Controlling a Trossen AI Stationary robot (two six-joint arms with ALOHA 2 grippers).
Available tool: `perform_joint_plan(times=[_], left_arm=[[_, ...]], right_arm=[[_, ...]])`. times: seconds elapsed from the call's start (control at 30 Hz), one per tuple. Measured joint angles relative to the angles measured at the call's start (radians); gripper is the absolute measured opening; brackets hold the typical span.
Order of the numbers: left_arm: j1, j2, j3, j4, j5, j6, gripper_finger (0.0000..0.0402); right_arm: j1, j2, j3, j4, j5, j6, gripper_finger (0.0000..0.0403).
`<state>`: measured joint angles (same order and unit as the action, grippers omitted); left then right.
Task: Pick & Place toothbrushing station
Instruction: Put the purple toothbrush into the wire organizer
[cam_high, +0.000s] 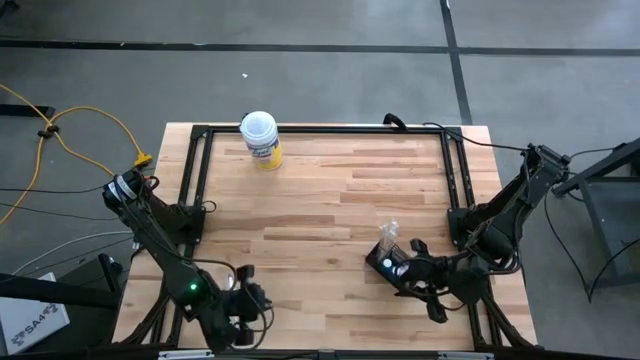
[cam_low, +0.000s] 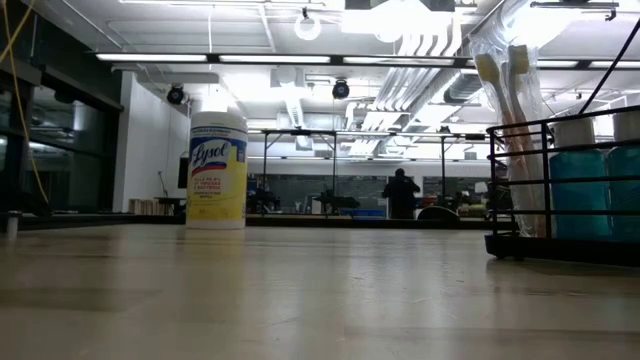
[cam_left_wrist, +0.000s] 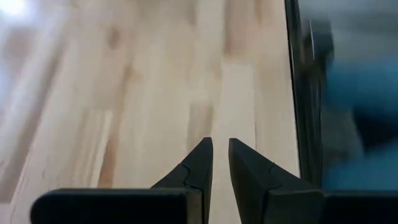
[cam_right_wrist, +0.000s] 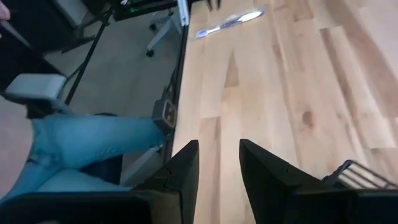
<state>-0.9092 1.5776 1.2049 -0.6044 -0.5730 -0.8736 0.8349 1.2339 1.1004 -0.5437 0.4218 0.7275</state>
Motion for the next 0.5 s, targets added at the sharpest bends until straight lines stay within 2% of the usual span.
perform_joint_plan(times=[0.13,0.23,0.33,0.5], left_arm=[[-0.006,0.0,0.0,-0.092,0.188,0.131,0.0048],[-0.006,0.0,0.0,-0.164,0.274,0.175,0.0047],[-0.006,0.004,0.0,-0.223,0.32,0.255,0.0047],[-0.006,0.005,0.0,-0.233,0.34,0.489,0.0047]], right_arm=[[0.0,0.0,0.0,0.002,0.05,0.008,0.0107],[-0.012,0.0,0.0,0.011,0.074,0.013,0.0107],[-0.032,0.0,0.0,0.027,0.077,0.035,0.0107],[-0.047,0.0,0.0,0.087,0.078,0.054,0.0107]])
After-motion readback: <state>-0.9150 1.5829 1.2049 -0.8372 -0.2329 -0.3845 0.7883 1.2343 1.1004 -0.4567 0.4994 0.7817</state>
